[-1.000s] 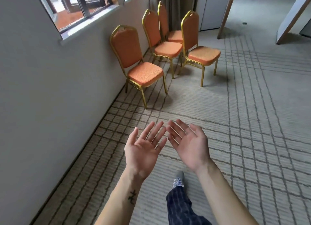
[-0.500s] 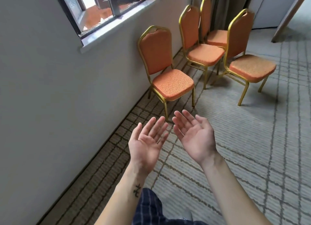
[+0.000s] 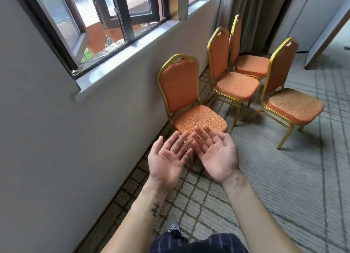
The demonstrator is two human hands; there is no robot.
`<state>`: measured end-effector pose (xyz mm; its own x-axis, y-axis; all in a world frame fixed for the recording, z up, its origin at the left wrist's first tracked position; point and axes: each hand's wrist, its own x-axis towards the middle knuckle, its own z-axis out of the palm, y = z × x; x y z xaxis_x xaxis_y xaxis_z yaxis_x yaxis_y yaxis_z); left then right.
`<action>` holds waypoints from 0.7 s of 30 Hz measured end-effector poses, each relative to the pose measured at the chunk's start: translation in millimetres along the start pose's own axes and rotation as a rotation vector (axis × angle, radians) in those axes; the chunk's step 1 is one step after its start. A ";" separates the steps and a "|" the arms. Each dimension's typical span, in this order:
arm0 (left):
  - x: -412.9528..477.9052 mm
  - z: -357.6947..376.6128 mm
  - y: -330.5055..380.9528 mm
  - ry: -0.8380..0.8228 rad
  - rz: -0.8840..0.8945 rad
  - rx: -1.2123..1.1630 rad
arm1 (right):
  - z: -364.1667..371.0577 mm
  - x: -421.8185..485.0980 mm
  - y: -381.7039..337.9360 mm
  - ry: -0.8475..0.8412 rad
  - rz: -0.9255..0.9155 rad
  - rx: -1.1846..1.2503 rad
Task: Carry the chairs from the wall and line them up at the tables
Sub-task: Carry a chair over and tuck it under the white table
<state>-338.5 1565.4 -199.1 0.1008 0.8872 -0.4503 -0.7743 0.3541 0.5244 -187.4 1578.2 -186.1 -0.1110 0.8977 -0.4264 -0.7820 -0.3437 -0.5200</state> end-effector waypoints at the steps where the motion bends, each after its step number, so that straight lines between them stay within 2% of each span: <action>1: 12.8 3.4 16.1 -0.020 0.005 -0.006 | 12.4 13.2 -2.4 -0.008 -0.011 -0.013; 6: 88.9 12.3 75.2 -0.029 0.006 -0.004 | 54.9 93.0 -15.5 -0.012 -0.014 -0.011; 13: 199.7 38.5 108.7 0.008 -0.019 -0.011 | 73.3 214.7 -40.6 0.047 0.013 -0.044; 21: 338.5 88.4 185.0 -0.009 0.094 0.006 | 145.0 372.4 -101.7 -0.061 0.023 -0.102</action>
<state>-392.4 1957.4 -190.6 0.0340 0.9193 -0.3922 -0.7768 0.2712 0.5683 -238.1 1987.5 -184.7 -0.1677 0.9033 -0.3949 -0.7128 -0.3878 -0.5844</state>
